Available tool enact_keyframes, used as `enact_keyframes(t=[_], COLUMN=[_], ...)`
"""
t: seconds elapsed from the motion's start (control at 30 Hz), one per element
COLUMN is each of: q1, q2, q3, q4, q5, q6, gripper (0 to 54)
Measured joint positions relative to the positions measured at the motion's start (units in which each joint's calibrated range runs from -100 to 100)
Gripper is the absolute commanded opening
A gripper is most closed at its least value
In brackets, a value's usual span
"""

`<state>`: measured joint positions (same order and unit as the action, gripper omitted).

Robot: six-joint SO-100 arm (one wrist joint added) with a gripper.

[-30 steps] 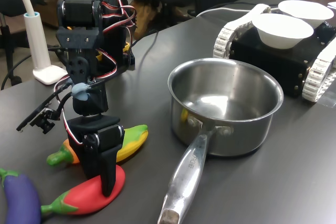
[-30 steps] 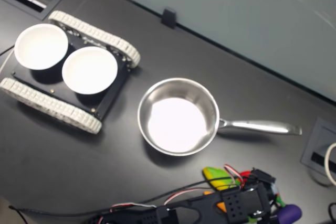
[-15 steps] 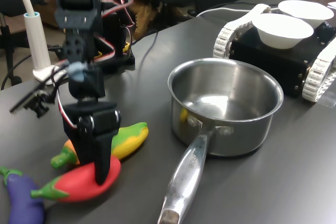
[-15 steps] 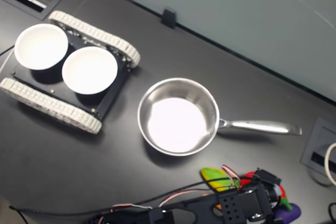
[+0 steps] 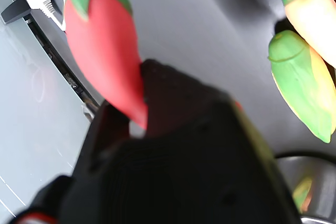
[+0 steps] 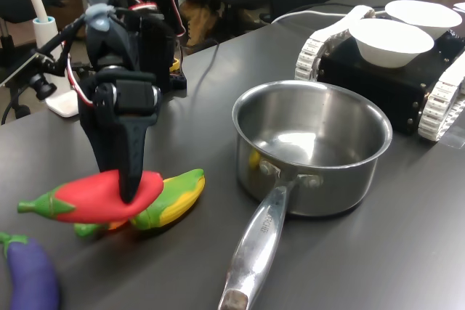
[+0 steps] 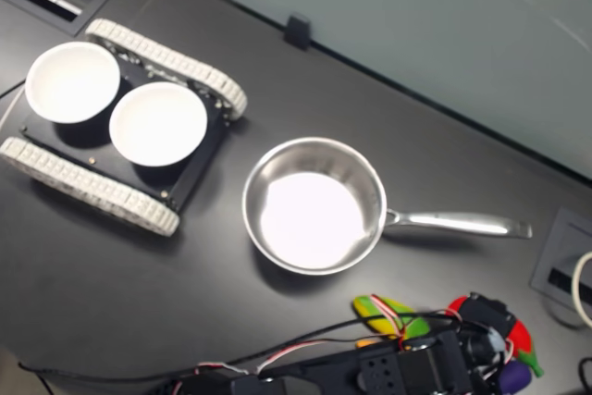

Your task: Pick up the chilli and place them in the pan

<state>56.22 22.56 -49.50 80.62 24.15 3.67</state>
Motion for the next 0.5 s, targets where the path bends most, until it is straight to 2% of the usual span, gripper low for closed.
enact_keyframes(t=[0.5], q1=[-1.32], q2=[-11.70], q3=[3.98], q4=[0.08], q5=[-3.61], q6=[-0.09], gripper=[0.1])
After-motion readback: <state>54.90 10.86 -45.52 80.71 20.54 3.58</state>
